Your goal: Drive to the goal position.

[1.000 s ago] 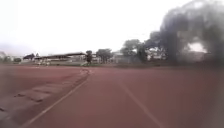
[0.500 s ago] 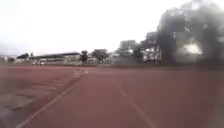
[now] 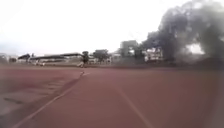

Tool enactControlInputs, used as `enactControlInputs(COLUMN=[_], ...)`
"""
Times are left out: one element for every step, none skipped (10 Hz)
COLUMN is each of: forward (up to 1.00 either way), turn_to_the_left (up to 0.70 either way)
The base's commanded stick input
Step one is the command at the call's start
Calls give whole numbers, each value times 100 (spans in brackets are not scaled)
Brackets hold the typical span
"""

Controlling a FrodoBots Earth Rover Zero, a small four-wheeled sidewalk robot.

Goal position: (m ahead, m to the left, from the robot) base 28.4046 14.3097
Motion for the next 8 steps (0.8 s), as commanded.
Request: enactControlInputs(forward=[70, 70, 70, 70, 70, 70, 70, 70], turn_to_the_left=[0, 0, 0, 0, 0, 0, 0, 1])
